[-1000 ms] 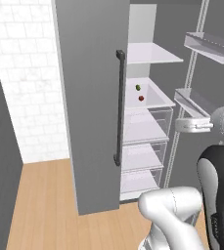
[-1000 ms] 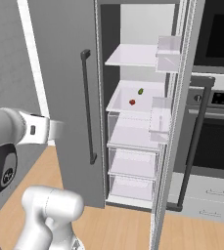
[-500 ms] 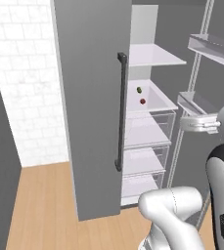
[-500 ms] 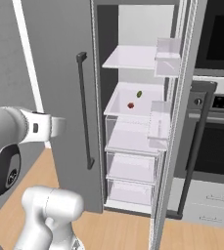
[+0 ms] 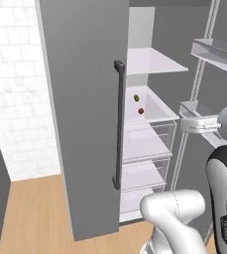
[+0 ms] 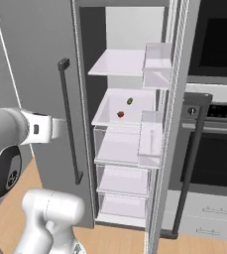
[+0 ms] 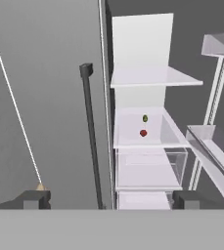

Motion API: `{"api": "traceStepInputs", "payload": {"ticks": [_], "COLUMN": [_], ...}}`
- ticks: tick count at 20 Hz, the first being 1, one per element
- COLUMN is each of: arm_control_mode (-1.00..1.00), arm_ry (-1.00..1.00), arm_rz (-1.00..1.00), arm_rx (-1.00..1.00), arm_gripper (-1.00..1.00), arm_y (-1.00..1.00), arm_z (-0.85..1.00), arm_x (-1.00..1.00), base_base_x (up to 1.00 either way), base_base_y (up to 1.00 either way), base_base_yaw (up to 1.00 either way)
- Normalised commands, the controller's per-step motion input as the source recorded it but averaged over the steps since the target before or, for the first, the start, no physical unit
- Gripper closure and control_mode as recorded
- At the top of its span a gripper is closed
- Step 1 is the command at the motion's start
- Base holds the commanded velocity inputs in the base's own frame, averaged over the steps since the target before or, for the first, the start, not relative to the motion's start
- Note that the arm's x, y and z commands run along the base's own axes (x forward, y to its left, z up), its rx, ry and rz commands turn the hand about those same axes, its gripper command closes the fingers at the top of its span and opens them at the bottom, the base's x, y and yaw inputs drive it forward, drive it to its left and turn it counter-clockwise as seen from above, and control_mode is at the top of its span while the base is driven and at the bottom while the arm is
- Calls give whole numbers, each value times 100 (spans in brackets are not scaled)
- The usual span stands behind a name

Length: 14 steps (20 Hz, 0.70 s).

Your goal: Take the strawberry from the fridge and place it on top of the pancake, located on the dining counter.

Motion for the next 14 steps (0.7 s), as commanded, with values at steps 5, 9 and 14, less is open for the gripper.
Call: {"api": "traceStepInputs", "payload": {"ticks": [5, 9, 14], "arm_control_mode": [100, 100, 100], "arm_ry": [0, 0, 0], "arm_rz": [0, 0, 0], "arm_rx": [0, 0, 0], "arm_gripper": [-100, -100, -100], "arm_y": [0, 0, 0], "arm_z": [0, 0, 0], "arm_x": [0, 0, 0], "base_base_x": [43, 75, 82], "base_base_y": [-36, -5, -3], "base_base_yaw": [-13, -10, -5]}}
